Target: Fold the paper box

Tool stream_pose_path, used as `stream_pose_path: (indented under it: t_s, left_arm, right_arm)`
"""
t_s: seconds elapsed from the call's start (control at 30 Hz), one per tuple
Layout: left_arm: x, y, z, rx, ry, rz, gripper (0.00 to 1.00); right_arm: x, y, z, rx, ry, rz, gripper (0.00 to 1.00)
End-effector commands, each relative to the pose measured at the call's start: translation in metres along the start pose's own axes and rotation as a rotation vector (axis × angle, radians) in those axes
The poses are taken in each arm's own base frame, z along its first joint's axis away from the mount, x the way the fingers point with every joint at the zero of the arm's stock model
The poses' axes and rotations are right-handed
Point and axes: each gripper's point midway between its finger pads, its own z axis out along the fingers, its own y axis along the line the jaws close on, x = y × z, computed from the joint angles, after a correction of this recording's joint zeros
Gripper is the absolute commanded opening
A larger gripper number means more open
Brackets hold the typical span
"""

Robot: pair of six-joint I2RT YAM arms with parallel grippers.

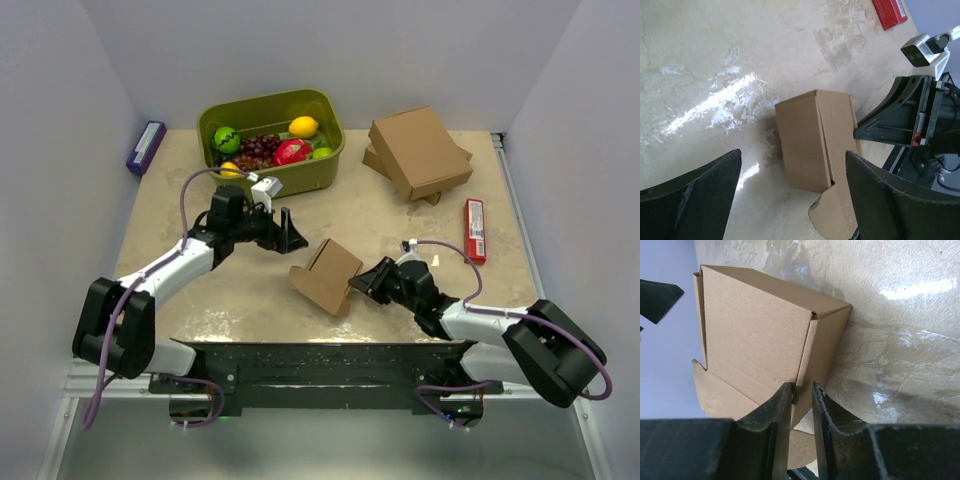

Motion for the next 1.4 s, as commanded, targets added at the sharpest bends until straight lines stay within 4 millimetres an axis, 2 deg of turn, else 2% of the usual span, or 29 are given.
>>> stream_pose_path:
  t_s: [0.0, 0.13, 0.23, 0.37, 0.47, 0.7, 1.13, 1.37]
  left_arm:
    - [0.004, -0.015, 0.006, 0.085, -0.015, -0.031, 0.88]
    - [0.003, -0.025, 0.009, 0.096, -0.029, -0.047, 0.9]
    - [0.011, -0.027, 0.016, 0.093, -0.019, -0.077, 1.0]
    - [0.023, -0.019, 0.025, 0.047, 0.011, -0.108, 1.0]
    - [0.024, -0.014, 0.028, 0.028, 0.008, -0.124, 1.0]
    - [0.015, -0.045, 0.043, 0.078, 0.002, -0.073, 1.0]
    - [0.009, -0.058, 0.05, 0.133, -0.001, -0.076, 1.0]
    - [0.023, -0.056, 0.06, 0.134, 0.08, -0.07, 1.0]
  right_arm:
    - [0.001, -0.021, -0.001, 0.073, -0.012, -0.005, 0.25]
    - [0.003, -0.022, 0.002, 0.07, -0.005, -0.005, 0.23]
    - [0.004, -0.022, 0.002, 0.068, -0.001, -0.005, 0.22]
    - [0.003, -0.021, 0.002, 0.065, -0.002, -0.012, 0.22]
    - [0.002, -0.019, 0.0, 0.058, -0.009, -0.013, 0.22]
    - [0.001, -0.018, 0.0, 0.057, -0.009, -0.024, 0.22]
    - [-0.002, -0.015, 0.0, 0.048, -0.023, -0.035, 0.22]
    - [-0.002, -0.015, 0.001, 0.049, -0.019, -0.042, 0.22]
